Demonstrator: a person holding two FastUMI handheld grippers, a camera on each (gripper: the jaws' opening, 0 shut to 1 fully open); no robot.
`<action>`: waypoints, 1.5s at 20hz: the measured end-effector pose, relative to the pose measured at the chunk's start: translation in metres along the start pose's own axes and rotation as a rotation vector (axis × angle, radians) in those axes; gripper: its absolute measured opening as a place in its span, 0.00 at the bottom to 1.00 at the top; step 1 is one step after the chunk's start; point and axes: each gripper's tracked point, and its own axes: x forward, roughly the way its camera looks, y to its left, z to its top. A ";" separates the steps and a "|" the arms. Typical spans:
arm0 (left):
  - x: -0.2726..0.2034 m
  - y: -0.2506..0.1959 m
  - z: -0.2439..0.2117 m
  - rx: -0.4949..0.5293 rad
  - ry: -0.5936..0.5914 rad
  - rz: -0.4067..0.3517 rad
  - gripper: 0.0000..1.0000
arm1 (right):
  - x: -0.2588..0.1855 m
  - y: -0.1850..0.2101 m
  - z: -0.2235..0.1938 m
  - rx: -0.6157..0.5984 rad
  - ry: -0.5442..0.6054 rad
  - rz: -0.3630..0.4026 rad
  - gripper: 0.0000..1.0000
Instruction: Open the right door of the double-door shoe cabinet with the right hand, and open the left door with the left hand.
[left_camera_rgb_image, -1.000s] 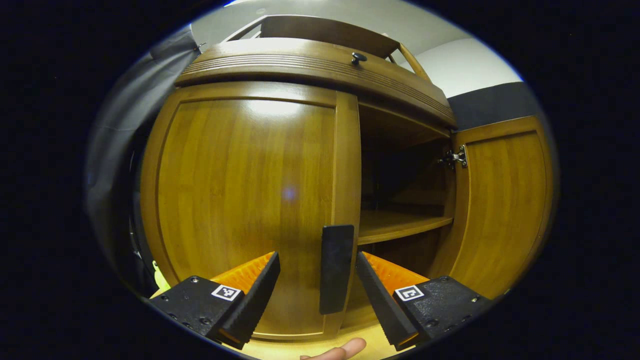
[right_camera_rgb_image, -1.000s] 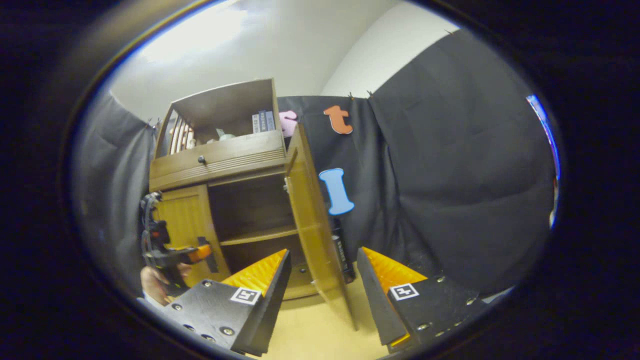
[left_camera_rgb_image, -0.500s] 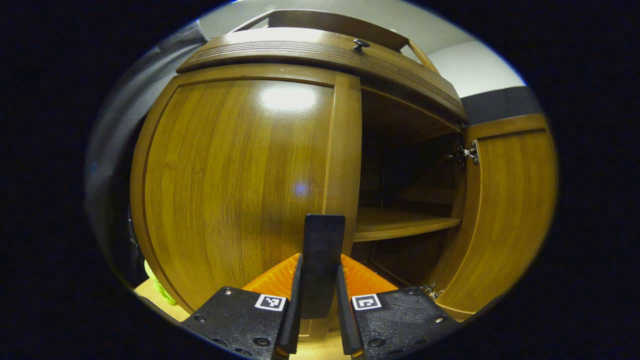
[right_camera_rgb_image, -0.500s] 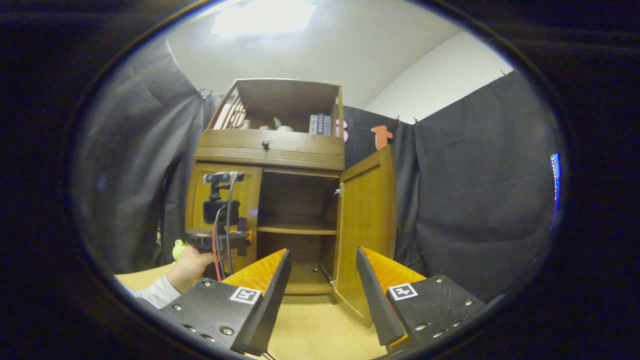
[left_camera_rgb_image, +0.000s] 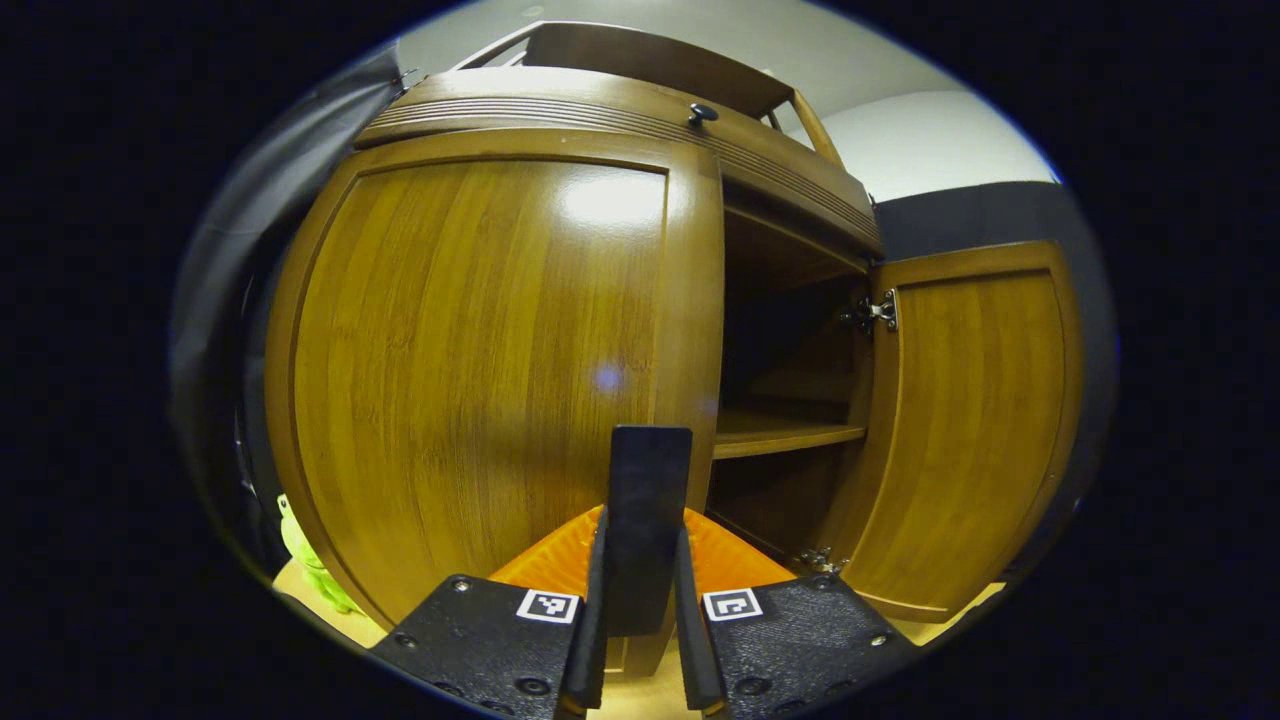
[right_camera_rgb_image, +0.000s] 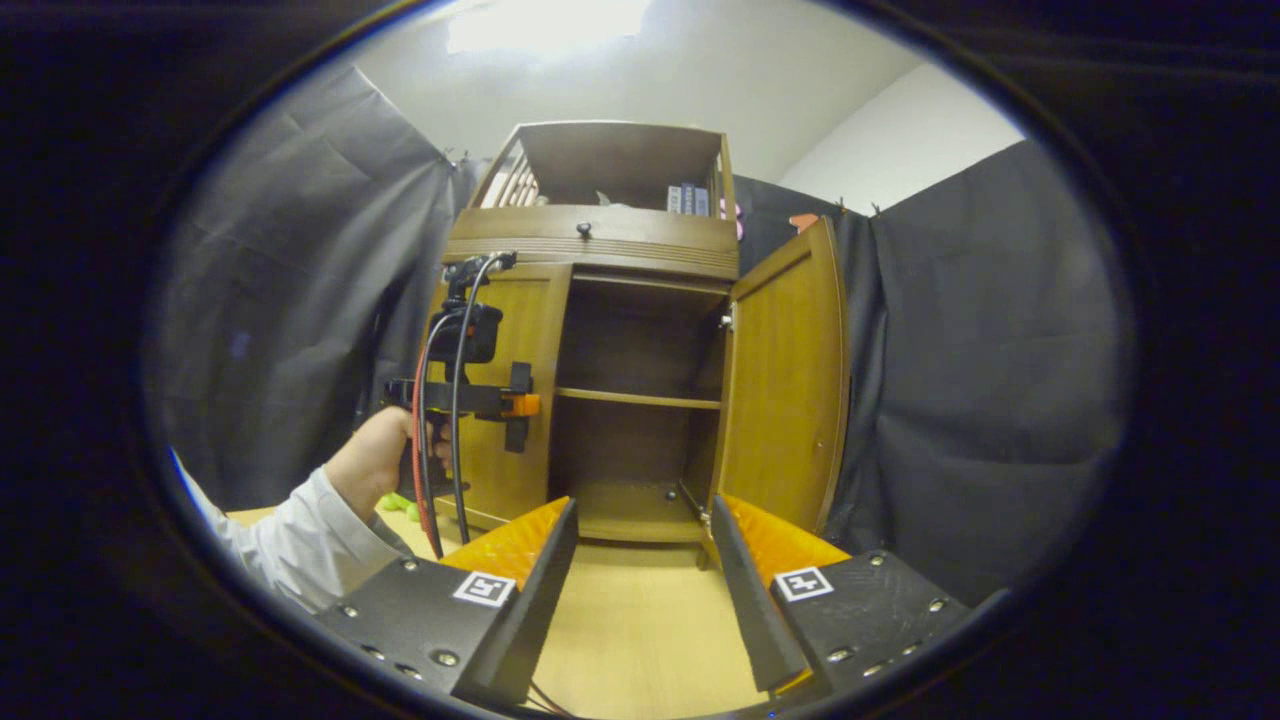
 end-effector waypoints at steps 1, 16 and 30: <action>-0.001 0.000 0.002 0.003 0.011 -0.006 0.31 | -0.003 -0.003 0.002 -0.003 -0.004 -0.013 0.80; -0.100 0.015 0.010 0.102 0.063 -0.001 0.31 | -0.045 -0.009 0.055 0.142 -0.139 0.030 0.76; -0.176 0.064 0.011 0.123 0.066 0.078 0.29 | -0.063 -0.077 0.066 0.181 -0.197 -0.170 0.76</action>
